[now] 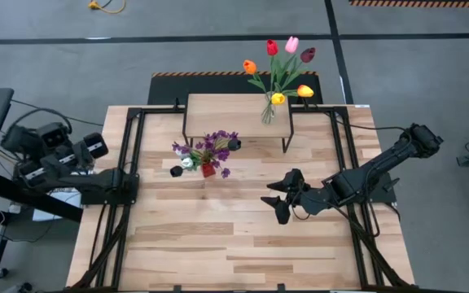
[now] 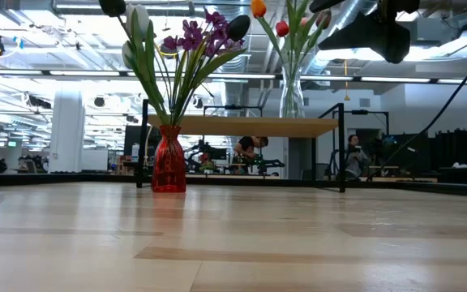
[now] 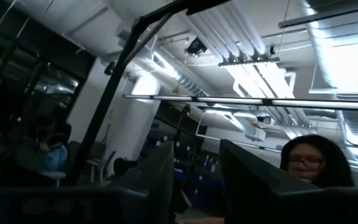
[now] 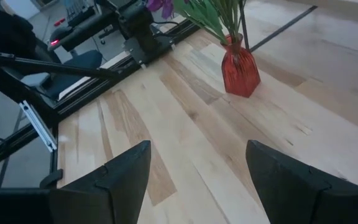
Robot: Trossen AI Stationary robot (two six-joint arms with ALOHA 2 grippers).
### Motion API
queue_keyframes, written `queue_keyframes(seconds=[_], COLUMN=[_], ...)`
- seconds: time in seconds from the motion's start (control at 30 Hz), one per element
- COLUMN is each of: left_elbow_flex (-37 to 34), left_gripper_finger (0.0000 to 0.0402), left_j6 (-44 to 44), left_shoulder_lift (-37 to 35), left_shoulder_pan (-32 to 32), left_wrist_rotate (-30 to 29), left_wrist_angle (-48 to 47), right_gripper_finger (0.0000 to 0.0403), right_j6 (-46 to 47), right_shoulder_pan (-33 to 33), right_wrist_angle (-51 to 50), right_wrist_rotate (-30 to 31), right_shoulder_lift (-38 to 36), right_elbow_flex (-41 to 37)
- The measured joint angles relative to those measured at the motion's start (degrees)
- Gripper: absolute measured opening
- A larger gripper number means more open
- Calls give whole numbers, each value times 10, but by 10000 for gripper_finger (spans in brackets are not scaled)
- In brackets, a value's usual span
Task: Pick and place flowers into a vace then onto a shelf
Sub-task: Put the red vase with flowers on the shelf
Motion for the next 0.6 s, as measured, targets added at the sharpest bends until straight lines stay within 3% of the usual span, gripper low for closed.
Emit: queue_keyframes(seconds=[0.2,0.33,0.6], left_elbow_flex=[77,108,121], left_gripper_finger=[119,119,119], left_j6=[-27,-55,-96], left_shoulder_lift=[46,58,89], left_shoulder_pan=[43,97,294], left_wrist_rotate=[30,16,19], left_wrist_angle=[-51,-45,53], right_gripper_finger=[256,256,256], right_j6=[2,-1,-90], right_shoulder_pan=[0,0,0], right_wrist_angle=[0,-1,-2], right_wrist_rotate=[0,0,-1], right_shoulder_lift=[0,0,0], right_elbow_flex=[0,0,0])
